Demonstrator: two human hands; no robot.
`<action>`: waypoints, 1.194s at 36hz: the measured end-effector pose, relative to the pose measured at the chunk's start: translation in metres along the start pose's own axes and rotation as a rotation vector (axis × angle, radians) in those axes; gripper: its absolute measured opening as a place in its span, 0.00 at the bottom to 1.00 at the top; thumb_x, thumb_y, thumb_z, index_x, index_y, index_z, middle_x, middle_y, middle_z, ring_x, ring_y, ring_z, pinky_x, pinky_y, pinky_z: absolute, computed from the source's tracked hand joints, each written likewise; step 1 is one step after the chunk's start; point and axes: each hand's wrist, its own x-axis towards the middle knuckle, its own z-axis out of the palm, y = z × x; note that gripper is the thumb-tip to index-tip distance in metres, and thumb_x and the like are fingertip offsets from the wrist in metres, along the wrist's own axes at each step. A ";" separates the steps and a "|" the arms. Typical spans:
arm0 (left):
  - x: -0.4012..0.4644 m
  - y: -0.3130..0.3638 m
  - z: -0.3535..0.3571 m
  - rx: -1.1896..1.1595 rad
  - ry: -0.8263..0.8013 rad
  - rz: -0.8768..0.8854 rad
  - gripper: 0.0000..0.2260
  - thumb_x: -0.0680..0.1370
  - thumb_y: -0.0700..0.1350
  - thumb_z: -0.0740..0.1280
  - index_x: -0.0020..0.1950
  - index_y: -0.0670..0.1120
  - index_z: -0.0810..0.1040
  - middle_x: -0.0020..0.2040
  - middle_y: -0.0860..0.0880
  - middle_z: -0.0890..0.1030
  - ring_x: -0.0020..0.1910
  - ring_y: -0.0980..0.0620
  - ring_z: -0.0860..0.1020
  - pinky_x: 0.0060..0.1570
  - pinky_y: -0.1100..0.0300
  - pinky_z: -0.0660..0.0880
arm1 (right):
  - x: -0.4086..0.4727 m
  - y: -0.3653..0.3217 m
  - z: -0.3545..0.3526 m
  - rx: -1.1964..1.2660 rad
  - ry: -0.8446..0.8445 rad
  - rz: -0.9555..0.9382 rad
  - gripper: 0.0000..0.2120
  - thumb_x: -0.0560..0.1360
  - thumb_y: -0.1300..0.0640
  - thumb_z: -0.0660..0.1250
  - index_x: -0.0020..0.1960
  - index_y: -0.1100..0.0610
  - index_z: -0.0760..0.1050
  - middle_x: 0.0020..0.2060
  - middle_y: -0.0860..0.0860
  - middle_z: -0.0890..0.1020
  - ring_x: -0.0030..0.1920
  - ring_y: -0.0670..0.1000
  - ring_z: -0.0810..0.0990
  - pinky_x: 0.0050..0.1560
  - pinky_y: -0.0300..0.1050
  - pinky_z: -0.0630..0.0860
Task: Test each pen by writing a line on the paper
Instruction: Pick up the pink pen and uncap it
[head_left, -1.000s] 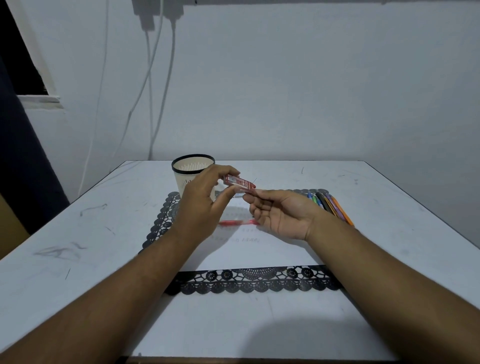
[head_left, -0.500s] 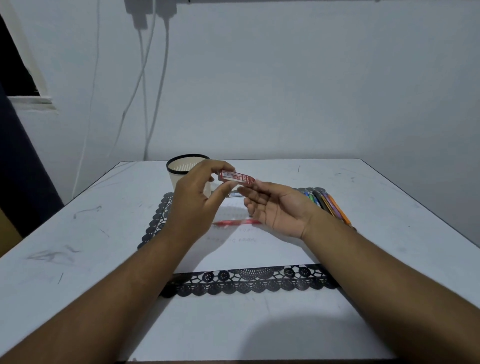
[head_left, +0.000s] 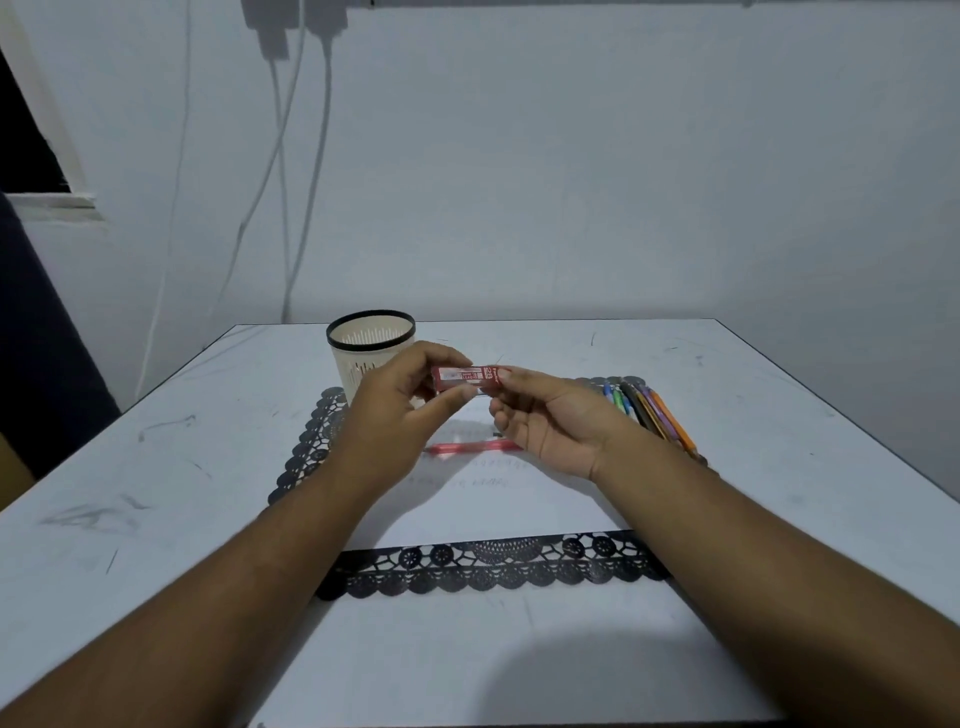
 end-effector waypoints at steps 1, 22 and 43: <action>0.000 -0.002 0.000 0.045 -0.012 0.000 0.09 0.78 0.41 0.75 0.56 0.50 0.81 0.49 0.55 0.85 0.46 0.54 0.82 0.48 0.56 0.78 | 0.002 0.000 -0.002 -0.033 0.026 -0.052 0.11 0.71 0.64 0.74 0.53 0.65 0.83 0.40 0.58 0.85 0.36 0.50 0.82 0.38 0.40 0.82; -0.001 -0.001 0.005 0.022 0.057 0.018 0.12 0.78 0.42 0.74 0.60 0.51 0.81 0.49 0.53 0.86 0.46 0.54 0.84 0.48 0.52 0.81 | -0.005 0.001 0.014 0.053 0.110 -0.051 0.05 0.79 0.64 0.71 0.50 0.66 0.83 0.38 0.57 0.85 0.32 0.49 0.81 0.35 0.39 0.81; 0.003 -0.001 -0.004 0.143 0.066 0.177 0.07 0.80 0.45 0.69 0.58 0.50 0.82 0.51 0.55 0.84 0.50 0.53 0.82 0.48 0.57 0.79 | -0.005 0.012 0.017 0.189 -0.021 0.153 0.09 0.81 0.64 0.66 0.57 0.69 0.79 0.45 0.62 0.86 0.33 0.53 0.84 0.35 0.41 0.84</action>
